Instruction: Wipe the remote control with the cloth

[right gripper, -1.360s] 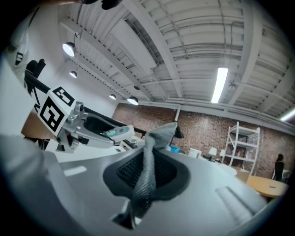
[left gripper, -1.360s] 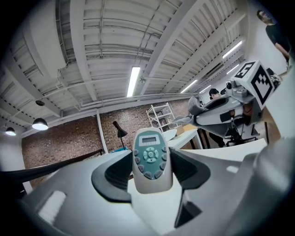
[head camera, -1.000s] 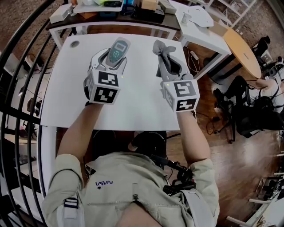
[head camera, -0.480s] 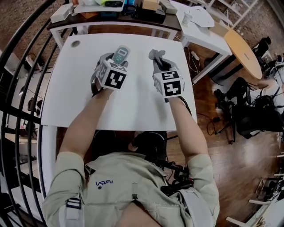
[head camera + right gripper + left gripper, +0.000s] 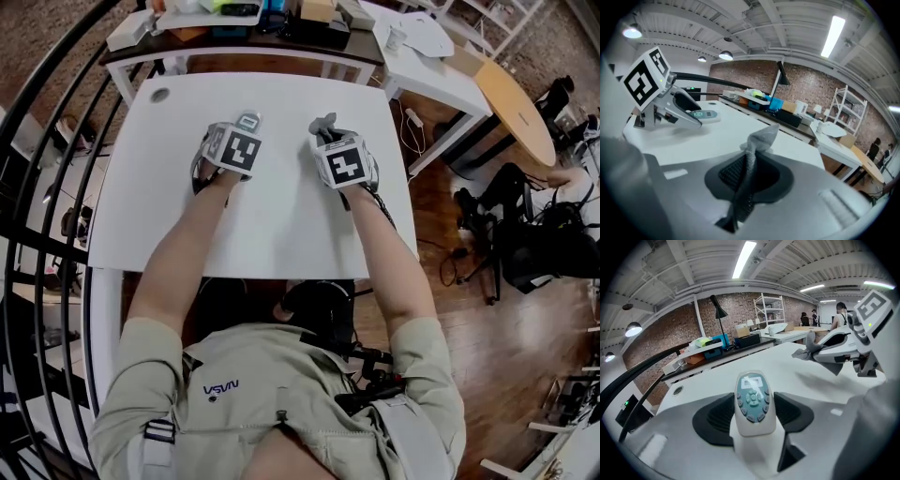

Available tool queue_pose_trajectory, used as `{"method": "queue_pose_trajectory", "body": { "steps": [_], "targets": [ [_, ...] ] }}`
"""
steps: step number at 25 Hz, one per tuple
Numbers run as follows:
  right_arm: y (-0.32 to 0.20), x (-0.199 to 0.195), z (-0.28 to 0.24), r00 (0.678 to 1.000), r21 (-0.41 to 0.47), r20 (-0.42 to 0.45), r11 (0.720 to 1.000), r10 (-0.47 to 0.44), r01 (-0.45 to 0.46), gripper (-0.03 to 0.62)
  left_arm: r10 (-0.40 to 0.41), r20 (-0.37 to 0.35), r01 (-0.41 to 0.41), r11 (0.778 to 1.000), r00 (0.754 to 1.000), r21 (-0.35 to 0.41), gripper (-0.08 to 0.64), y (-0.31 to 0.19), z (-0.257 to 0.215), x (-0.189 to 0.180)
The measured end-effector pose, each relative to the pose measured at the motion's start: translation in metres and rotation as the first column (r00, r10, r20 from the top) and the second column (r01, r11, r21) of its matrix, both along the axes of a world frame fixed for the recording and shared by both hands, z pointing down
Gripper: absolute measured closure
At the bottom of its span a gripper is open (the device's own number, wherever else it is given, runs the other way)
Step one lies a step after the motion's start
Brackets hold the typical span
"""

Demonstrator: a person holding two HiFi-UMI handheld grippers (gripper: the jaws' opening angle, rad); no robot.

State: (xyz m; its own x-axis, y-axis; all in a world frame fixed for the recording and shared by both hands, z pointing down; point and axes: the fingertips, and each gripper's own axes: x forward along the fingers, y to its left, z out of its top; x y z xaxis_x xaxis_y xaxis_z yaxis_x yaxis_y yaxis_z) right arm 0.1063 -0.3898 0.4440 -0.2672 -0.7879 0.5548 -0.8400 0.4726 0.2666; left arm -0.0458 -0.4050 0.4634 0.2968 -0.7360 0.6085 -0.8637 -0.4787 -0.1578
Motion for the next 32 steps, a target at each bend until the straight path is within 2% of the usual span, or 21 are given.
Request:
{"method": "queue_pose_trajectory", "body": {
  "steps": [3, 5, 10, 14, 17, 19, 21, 23, 24, 27, 29, 32],
  "targets": [
    [-0.003, -0.003, 0.019, 1.000, -0.070, 0.005, 0.998, -0.003, 0.004, 0.565, -0.028, 0.028, 0.029, 0.999, 0.999, -0.038, 0.285, -0.004, 0.009, -0.013],
    [-0.003, -0.001, 0.028, 1.000, -0.100, -0.013, 0.995, -0.006, 0.005, 0.565, -0.017, 0.004, 0.017, 0.997, 1.000, -0.072, 0.285, -0.007, 0.020, -0.010],
    [-0.010, 0.007, 0.033, 0.998, -0.100, -0.062, 0.995, -0.003, -0.003, 0.563, -0.009, 0.000, 0.009, 0.992, 1.000, -0.125, 0.285, -0.011, 0.040, -0.008],
    [-0.010, 0.017, 0.048, 0.995, -0.138, -0.091, 0.990, 0.030, -0.043, 0.561, -0.012, -0.007, 0.011, 0.992, 1.000, -0.128, 0.284, -0.014, 0.041, -0.007],
    [-0.015, 0.014, 0.041, 0.997, -0.093, -0.079, 0.995, 0.014, -0.021, 0.557, -0.020, -0.022, 0.018, 0.992, 1.000, -0.127, 0.284, -0.014, 0.040, -0.008],
    [-0.017, 0.014, 0.040, 0.997, -0.078, -0.071, 0.997, 0.015, -0.020, 0.549, -0.049, 0.005, 0.049, 0.992, 0.999, -0.114, 0.282, -0.010, 0.034, -0.017],
    [-0.015, 0.018, 0.043, 0.998, -0.089, -0.053, 0.996, 0.027, -0.032, 0.513, -0.062, 0.023, 0.064, 0.993, 0.998, -0.099, 0.279, -0.008, 0.032, -0.022],
    [-0.011, 0.022, 0.048, 0.999, -0.119, -0.022, 0.992, 0.049, -0.051, 0.441, -0.026, -0.017, 0.024, 0.995, 1.000, -0.094, 0.237, -0.009, 0.036, -0.014],
    [-0.009, 0.024, 0.047, 0.999, -0.126, -0.006, 0.991, 0.054, -0.054, 0.424, -0.032, -0.009, 0.031, 0.995, 0.999, -0.091, 0.201, -0.006, 0.034, -0.019],
    [-0.003, 0.028, 0.032, 0.998, -0.099, 0.034, 0.994, 0.054, -0.050, 0.406, -0.078, 0.030, 0.080, 0.994, 0.996, -0.079, 0.188, 0.006, 0.018, -0.036],
    [0.001, 0.028, 0.016, 0.996, -0.058, 0.072, 0.998, 0.043, -0.039, 0.395, -0.071, -0.001, 0.071, 0.996, 0.997, -0.049, 0.186, 0.011, 0.006, -0.034],
    [0.009, 0.026, -0.018, 0.991, 0.043, 0.133, 0.999, 0.013, -0.019, 0.387, -0.022, -0.092, 0.028, 0.998, 0.996, 0.055, 0.186, 0.014, -0.028, -0.022]
  ]
}}
